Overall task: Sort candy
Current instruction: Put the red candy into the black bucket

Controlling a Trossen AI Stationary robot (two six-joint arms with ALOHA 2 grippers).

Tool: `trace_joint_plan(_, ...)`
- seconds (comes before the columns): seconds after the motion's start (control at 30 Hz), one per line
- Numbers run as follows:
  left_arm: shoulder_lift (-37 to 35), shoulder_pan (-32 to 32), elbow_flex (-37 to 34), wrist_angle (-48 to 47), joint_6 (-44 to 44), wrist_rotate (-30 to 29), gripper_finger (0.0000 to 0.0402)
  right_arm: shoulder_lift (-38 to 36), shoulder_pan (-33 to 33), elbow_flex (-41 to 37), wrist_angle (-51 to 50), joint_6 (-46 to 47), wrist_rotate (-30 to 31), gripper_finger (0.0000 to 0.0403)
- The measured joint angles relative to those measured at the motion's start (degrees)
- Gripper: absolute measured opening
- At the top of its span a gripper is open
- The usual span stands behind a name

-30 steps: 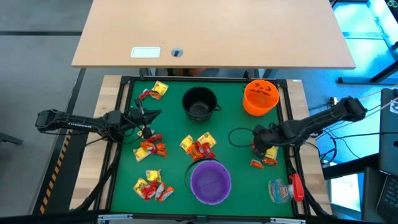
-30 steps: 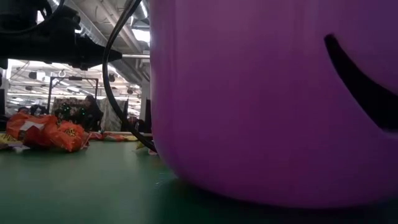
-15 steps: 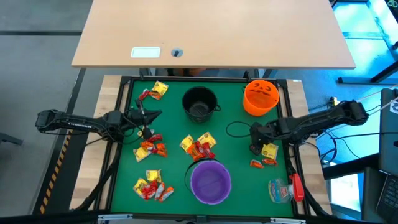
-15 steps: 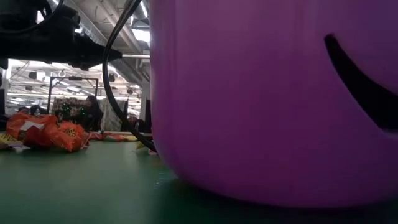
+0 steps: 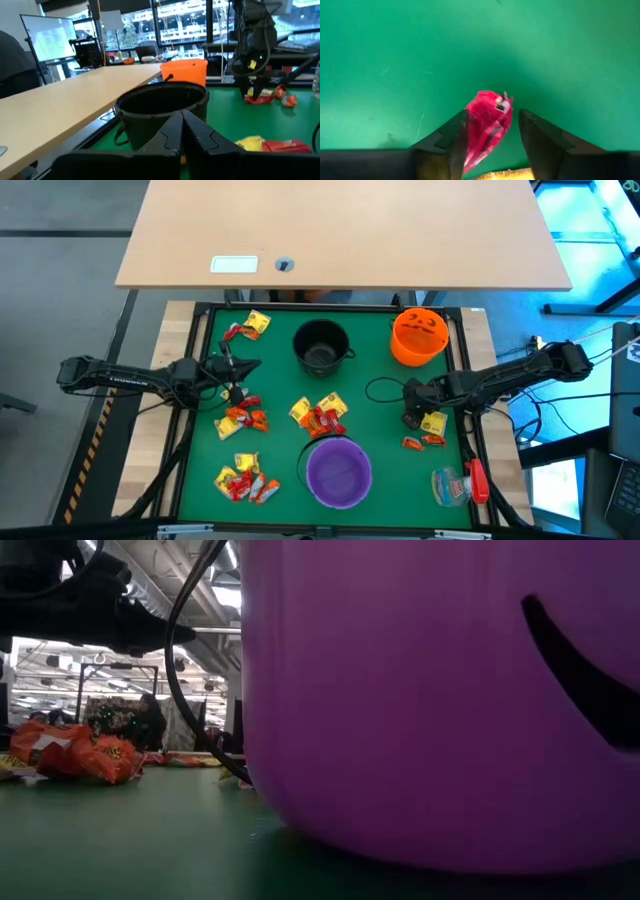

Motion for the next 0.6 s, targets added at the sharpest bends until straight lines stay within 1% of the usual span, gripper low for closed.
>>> trace_joint_plan(0.1, 0.0, 0.0, 0.0, -0.6, -0.1, 0.0, 0.0, 0.0, 0.0, 0.0, 0.1, -0.3, 0.0, 0.0108)
trace_joint_plan(0.23, 0.0, 0.0, 0.0, -0.6, -0.1, 0.0, 0.0, 0.0, 0.0, 0.0, 0.5, -0.2, -0.5, 0.0029)
trace_joint_plan(0.27, 0.0, 0.0, 0.0, -0.6, -0.1, 0.0, 0.0, 0.0, 0.0, 0.0, 0.9, -0.2, -0.7, 0.0017)
trace_joint_plan(0.33, 0.0, 0.0, 0.0, -0.6, -0.1, 0.0, 0.0, 0.0, 0.0, 0.0, 1.6, -0.2, -1.2, 0.0013)
trace_joint_plan(0.47, 0.0, 0.0, 0.0, -0.6, 0.0, 0.0, 0.0, 0.0, 0.0, 0.1, 2.4, -0.1, -1.5, 0.0028)
trace_joint_plan(0.6, 0.0, 0.0, 0.0, -0.6, 0.0, 0.0, 0.0, 0.0, 0.0, 2.9, 1.9, -0.5, -0.6, 0.001)
